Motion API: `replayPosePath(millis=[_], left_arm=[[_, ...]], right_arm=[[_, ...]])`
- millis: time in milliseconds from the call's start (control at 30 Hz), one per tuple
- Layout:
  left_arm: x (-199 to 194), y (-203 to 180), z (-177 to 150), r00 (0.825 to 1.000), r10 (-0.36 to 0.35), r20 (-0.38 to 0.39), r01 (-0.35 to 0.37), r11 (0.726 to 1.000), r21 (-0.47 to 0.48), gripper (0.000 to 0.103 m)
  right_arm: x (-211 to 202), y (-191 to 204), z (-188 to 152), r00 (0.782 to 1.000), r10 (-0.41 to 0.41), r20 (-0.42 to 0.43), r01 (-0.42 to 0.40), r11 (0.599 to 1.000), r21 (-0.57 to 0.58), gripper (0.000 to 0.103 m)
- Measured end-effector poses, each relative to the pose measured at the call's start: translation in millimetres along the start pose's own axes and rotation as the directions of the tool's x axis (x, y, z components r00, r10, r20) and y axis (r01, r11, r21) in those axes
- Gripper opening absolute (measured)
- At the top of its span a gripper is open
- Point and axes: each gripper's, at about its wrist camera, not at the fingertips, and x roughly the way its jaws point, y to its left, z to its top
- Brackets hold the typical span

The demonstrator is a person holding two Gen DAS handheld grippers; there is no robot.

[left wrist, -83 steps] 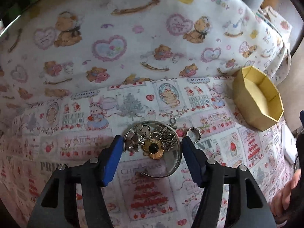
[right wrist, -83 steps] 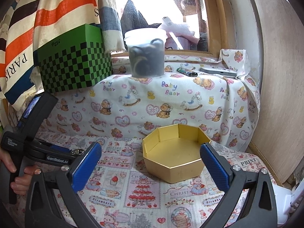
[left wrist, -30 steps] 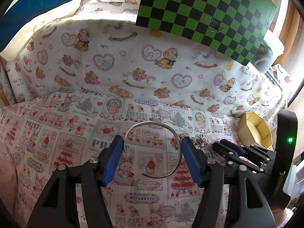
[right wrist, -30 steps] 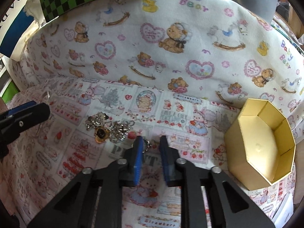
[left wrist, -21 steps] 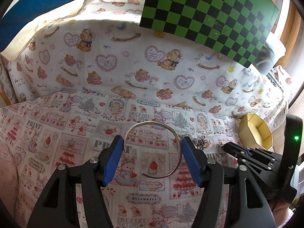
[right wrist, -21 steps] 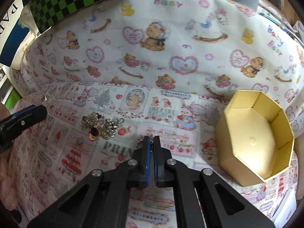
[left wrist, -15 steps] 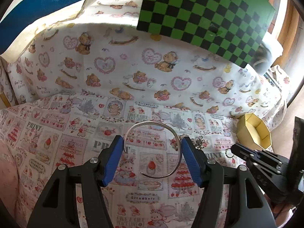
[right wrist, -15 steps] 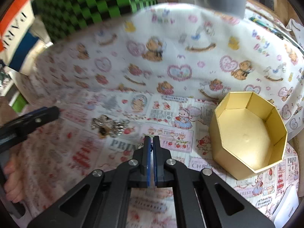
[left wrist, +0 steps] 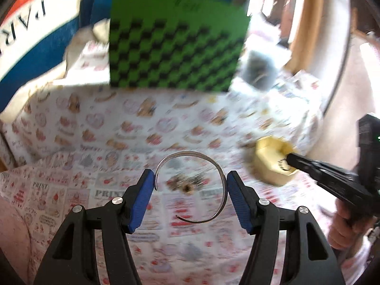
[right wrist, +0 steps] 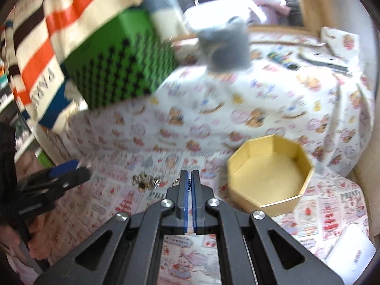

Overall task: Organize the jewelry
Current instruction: 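Carry the bangle and ring into the yellow octagonal box and open both tools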

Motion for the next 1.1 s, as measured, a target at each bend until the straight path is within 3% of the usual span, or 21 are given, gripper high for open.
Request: replayPosePath(millis=[100,233,400,533,700,1100], left_arm=[[-15.7,-20.8,12.3,0.999,-0.029,0.036,0.029,0.999,0.020,0.062],[-7.9,-57.7,32.0,0.997,-0.076,0.026,0.074,0.996,0.054,0.062],[34.6,-96.5,48.6,0.996,-0.086,0.000,0.086,0.995,0.046,0.062],[75.1,-114.5,49.3,0.986,-0.143,-0.084,0.144,0.989,0.006,0.062],[112.8,-134.2,36.5,0.990,-0.046,-0.137,0.059,0.994,0.090,0.062],[142.6,-144.7,30.0,0.973,-0.078,-0.216,0.094,0.994,0.062,0.062]], right_arm=[[-14.0,-13.1,7.5,0.998,-0.038,0.047,0.038,0.999,0.018,0.002],[-22.7,-44.6,13.1,0.994,-0.089,0.065,0.083,0.993,0.083,0.002],[-8.9,-87.1,15.7,0.989,-0.145,0.011,0.140,0.972,0.188,0.002],[8.5,-103.3,14.1,0.989,-0.142,-0.041,0.148,0.965,0.217,0.002],[7.8,-112.5,14.1,0.988,-0.142,-0.066,0.154,0.959,0.239,0.002],[13.9,-123.7,11.8,0.986,-0.138,-0.095,0.159,0.949,0.273,0.003]])
